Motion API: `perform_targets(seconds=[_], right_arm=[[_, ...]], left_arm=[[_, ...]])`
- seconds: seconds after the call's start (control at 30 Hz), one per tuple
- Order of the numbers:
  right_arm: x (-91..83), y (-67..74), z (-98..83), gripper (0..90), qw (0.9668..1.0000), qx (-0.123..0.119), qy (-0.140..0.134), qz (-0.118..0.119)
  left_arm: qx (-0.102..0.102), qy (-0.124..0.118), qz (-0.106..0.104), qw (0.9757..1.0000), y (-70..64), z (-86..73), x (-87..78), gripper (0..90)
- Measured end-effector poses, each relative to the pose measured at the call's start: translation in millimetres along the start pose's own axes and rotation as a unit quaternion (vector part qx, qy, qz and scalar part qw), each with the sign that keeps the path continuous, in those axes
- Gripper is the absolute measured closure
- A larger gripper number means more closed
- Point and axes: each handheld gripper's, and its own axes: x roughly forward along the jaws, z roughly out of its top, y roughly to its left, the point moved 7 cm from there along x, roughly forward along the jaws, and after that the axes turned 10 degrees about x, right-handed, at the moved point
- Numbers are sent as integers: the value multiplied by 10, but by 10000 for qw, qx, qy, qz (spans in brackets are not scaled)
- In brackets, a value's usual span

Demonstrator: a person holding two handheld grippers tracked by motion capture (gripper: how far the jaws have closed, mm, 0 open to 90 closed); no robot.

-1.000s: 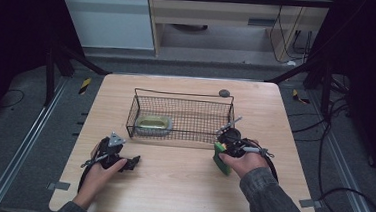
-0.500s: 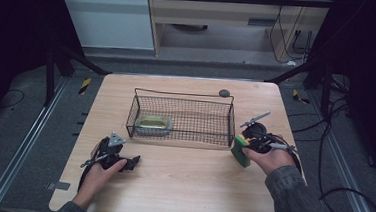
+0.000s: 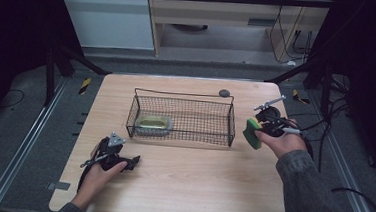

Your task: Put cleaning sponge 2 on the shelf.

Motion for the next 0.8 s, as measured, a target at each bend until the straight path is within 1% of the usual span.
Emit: perform_targets(seconds=[0.03,0.17,0.2,0.23,0.37,0.4,0.43,0.57,0.7,0.73,0.77,0.8], right_arm=[[-20,-19,75,641,10000,-29,-46,-30],[-78,-9,223,641,9998,-82,-155,-59],[-78,-9,223,641,9998,-82,-155,-59],[-112,1,290,641,9997,-97,-218,-57],[-146,44,386,641,9995,-158,-260,-47],[-146,44,386,641,9995,-158,-260,-47],[-162,55,436,641,9993,-190,-312,-53],[-176,68,529,641,9990,-237,-385,-38],[-165,65,630,641,9989,-208,-431,-21],[-165,65,630,641,9989,-208,-431,-21],[-155,64,686,642,9988,-164,-458,11],[-155,64,686,642,9988,-164,-458,11]], left_arm=[[5,2,-3,10000,0,0,0,0],[2,-1,3,10000,0,0,0,0],[2,-1,3,10000,0,0,0,0],[-3,-5,3,10000,-1,1,1,0],[-8,-10,2,10000,-2,2,2,0],[-8,-10,2,10000,-2,2,2,0],[-8,-16,10,10000,0,3,2,0],[1,-16,9,10000,1,3,2,0],[2,-14,9,10000,1,2,2,0],[2,-14,9,10000,1,2,2,0],[2,-15,9,10000,1,3,2,0],[1,-16,9,10000,1,3,2,0]])
